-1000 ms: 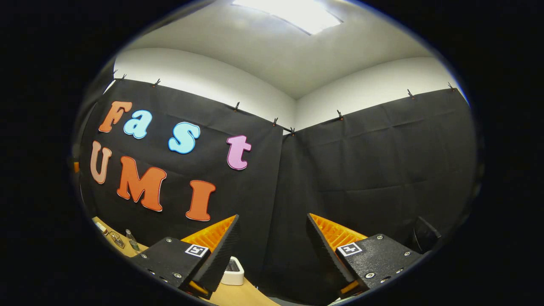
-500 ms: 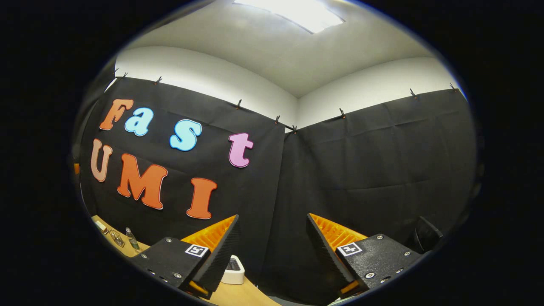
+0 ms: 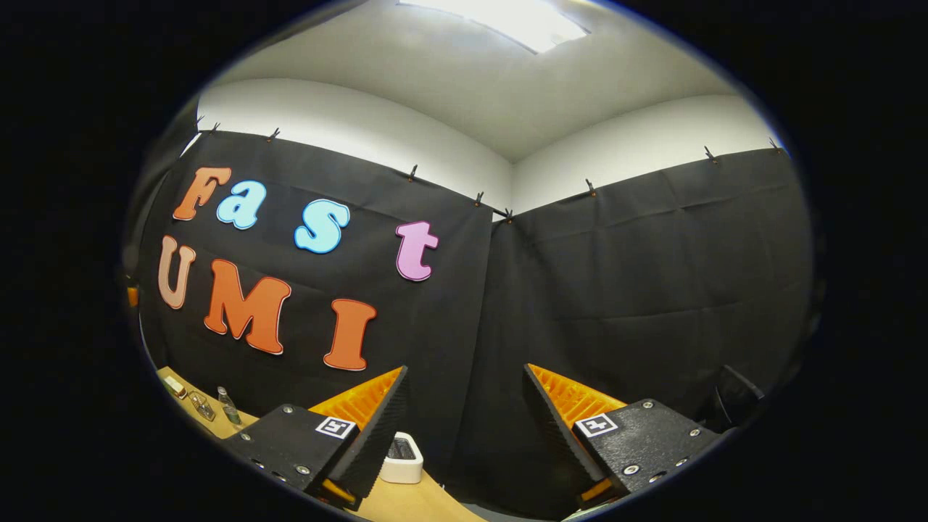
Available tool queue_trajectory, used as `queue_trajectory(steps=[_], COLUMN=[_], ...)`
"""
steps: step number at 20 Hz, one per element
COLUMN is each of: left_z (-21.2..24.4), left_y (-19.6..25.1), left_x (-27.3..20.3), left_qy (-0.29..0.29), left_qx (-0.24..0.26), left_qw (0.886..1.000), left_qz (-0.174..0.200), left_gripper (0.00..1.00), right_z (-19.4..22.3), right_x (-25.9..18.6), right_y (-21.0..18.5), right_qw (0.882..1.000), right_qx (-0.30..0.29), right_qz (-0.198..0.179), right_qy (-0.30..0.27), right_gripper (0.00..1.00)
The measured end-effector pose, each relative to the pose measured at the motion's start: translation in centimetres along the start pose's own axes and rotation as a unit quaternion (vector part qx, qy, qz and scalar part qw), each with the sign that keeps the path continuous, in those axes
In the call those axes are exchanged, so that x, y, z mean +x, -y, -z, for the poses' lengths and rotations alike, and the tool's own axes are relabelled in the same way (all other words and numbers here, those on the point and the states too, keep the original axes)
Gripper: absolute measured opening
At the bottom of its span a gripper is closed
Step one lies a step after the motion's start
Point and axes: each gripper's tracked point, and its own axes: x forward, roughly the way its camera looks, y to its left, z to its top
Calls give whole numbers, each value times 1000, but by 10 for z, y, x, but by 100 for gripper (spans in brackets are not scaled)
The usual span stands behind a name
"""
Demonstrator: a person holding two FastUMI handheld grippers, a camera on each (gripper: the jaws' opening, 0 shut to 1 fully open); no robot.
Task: First push the handle of the pot to place it horizontally, then grasp the pot with both hands and set it on the induction cooktop.
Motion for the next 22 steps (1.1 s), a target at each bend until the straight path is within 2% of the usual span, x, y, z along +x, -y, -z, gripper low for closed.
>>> queue_trajectory(steps=[2,3,5,7,9,10,11,13,15,19,20,22], left_z=[8,13,26,38,54,60,70,90,109,161,174,210], left_y=[3,7,14,22,33,36,43,52,61,64,64,63], left_x=[1,0,1,-1,-4,-5,-5,-10,-18,-37,-43,-61], left_qy=[-14,-22,-43,-63,-86,-95,-110,-145,-179,-258,-281,-339], left_qx=[-2,-2,0,7,14,18,20,27,37,48,48,55], left_qw=[1000,1000,999,997,994,993,990,983,975,955,949,928], left_qz=[7,15,30,47,70,74,86,109,127,137,138,146], left_gripper=[87,92,67,60,40,40,22,7,4,3,3,3], right_z=[1,1,4,6,7,8,8,10,12,17,19,23], right_x=[0,1,1,1,0,-1,-1,-1,0,0,-1,1], right_y=[-1,0,-1,-1,-2,-2,-2,-4,-5,-8,-9,-9], right_qw=[1000,1000,1000,1000,1000,1000,1000,1000,1000,1000,1000,1000], right_qx=[0,1,2,2,0,0,0,1,2,2,2,0], right_qz=[-1,-2,-2,-2,-3,-4,-4,-6,-8,-12,-14,-14], right_qy=[-1,-2,-4,-7,-8,-9,-10,-12,-15,-20,-22,-26], right_gripper=[94,94,94,94,94,94,94,94,94,94,94,94])
